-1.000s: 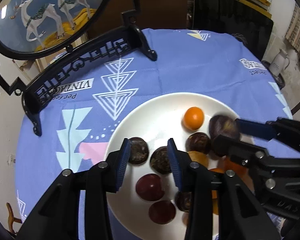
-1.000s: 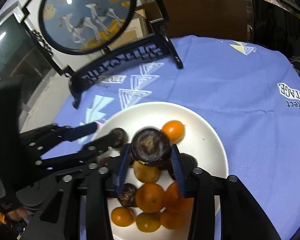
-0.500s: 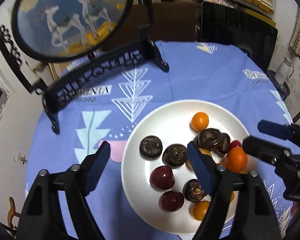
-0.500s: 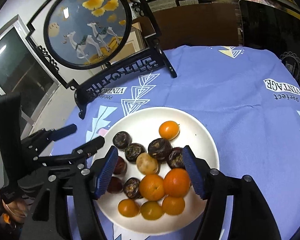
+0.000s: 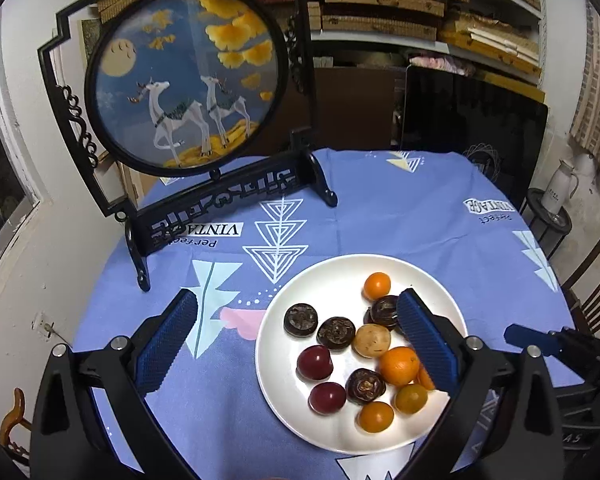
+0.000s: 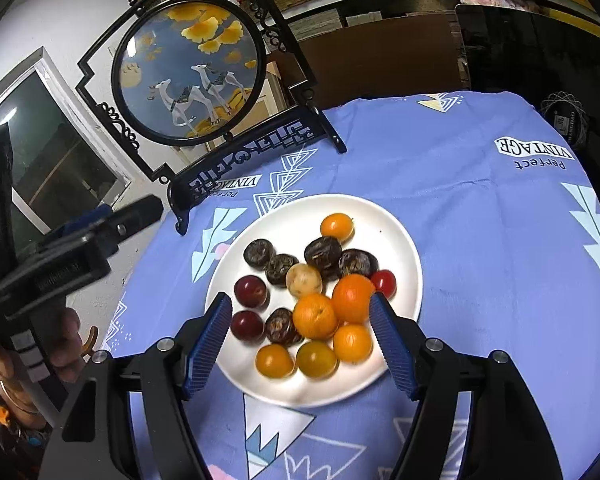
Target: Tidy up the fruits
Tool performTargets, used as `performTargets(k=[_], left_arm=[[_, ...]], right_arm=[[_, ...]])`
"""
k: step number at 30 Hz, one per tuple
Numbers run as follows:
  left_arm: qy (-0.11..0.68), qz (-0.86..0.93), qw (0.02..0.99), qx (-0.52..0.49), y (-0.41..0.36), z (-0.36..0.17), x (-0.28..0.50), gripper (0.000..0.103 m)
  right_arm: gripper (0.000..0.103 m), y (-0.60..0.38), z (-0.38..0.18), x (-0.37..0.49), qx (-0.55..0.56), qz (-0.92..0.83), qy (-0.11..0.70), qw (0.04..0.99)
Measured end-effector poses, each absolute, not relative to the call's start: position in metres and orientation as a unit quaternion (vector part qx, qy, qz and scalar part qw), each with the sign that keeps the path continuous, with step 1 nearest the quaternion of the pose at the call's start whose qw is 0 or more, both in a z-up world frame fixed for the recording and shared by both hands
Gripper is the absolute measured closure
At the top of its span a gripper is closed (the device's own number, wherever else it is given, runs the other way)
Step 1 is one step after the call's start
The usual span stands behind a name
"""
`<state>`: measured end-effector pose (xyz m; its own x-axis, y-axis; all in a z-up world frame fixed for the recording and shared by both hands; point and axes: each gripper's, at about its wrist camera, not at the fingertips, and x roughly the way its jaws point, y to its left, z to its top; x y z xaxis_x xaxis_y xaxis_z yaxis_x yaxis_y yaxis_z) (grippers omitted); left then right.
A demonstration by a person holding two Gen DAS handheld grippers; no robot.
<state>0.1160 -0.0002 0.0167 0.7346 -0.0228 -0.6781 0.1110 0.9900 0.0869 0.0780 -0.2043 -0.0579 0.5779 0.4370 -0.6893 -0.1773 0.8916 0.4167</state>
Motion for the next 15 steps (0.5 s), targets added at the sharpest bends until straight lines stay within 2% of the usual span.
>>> performTargets(k=[9,11,15], left_arm=[[0.346,-0.034,0.936,0.052,0.001,0.033,0.090,0.005],[0.341,-0.027,0.938,0.053,0.001,0.036,0.085,0.005],[0.337,-0.029,0.940,0.050,0.001,0.040,0.078,0.005]], right_arm=[[0.031,-0.197,-0.033,0.047,0.129,0.186,0.395,0.891],[0.026,-0.193,-0.026,0.041,0.119,0.190,0.386,0.895],[0.024,-0.187,-0.017,0.033,0.103,0.198,0.371,0.901]])
